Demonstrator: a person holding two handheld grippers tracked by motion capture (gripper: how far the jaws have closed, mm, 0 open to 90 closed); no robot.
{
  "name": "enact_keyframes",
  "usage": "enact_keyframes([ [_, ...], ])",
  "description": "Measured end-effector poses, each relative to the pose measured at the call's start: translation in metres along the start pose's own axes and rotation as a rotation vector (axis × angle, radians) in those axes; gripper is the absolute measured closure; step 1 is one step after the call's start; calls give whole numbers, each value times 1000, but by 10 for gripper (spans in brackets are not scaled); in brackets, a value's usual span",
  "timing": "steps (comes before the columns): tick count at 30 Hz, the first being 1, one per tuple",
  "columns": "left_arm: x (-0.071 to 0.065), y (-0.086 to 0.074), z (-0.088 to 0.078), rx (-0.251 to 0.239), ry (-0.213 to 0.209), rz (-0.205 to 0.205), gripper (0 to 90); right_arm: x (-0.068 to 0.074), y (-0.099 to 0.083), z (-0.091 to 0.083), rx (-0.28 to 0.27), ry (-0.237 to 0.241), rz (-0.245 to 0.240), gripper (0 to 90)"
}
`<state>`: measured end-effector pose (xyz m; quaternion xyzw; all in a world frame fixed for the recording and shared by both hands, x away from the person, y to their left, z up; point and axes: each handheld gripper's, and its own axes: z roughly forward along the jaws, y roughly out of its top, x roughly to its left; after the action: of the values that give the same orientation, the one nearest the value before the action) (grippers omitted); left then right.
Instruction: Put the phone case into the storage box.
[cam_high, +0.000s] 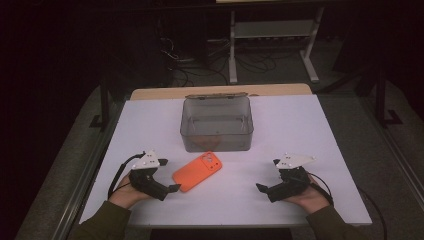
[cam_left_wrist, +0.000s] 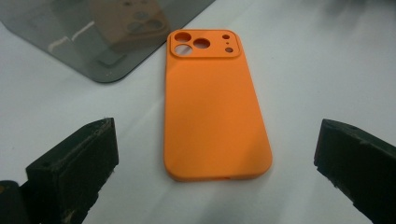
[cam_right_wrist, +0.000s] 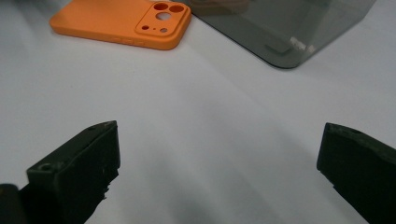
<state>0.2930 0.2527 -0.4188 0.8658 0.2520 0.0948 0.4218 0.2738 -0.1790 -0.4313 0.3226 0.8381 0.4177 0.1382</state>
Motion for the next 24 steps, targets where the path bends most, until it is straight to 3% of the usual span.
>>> enact_keyframes([
  [24,2,8,-1,-11,2,3,0,0,-1,-2,-5,-8,-1,0],
])
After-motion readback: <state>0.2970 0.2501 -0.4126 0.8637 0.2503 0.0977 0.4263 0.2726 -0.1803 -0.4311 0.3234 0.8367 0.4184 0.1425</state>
